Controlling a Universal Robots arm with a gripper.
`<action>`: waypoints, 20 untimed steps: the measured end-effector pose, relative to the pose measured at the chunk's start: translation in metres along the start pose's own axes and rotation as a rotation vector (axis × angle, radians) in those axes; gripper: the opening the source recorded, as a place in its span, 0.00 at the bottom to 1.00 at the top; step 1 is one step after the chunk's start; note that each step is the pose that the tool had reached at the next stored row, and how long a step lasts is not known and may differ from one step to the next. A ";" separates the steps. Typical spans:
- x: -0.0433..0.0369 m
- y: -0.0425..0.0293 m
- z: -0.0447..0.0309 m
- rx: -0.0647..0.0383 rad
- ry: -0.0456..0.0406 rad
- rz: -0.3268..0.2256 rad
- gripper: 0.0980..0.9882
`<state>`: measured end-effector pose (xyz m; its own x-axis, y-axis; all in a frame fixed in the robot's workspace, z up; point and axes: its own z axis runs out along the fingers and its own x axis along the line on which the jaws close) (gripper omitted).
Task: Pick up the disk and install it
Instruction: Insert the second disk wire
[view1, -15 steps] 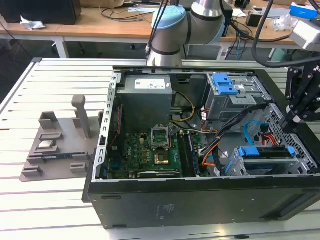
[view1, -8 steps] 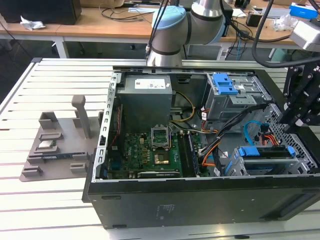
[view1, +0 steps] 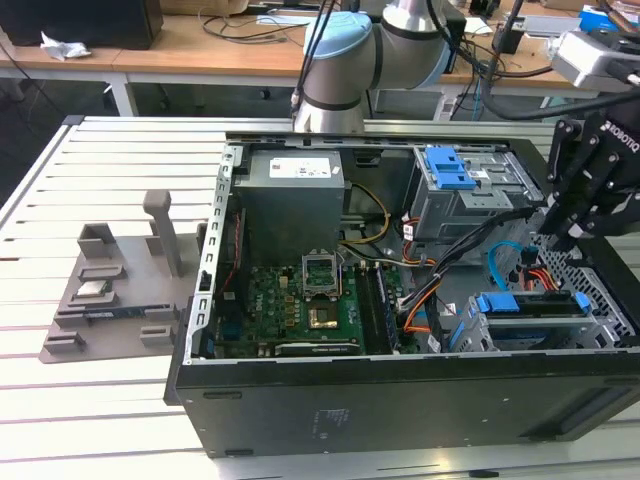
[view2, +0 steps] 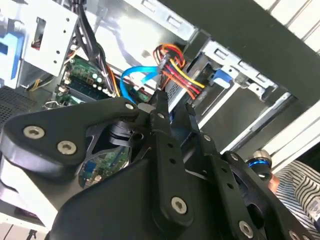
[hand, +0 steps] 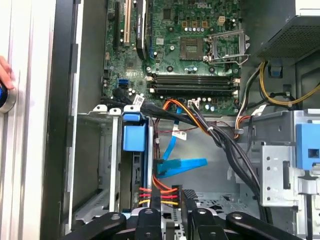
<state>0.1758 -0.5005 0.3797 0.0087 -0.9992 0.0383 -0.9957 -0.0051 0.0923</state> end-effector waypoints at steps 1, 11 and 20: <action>0.0000 0.0041 0.0008 0.000 0.0001 -0.001 0.23; 0.0104 0.0278 0.0083 0.003 0.0069 -0.023 0.23; 0.0104 0.0279 0.0084 0.003 0.0070 -0.023 0.07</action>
<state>0.1474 -0.5114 0.3743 0.0321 -0.9986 0.0432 -0.9955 -0.0281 0.0906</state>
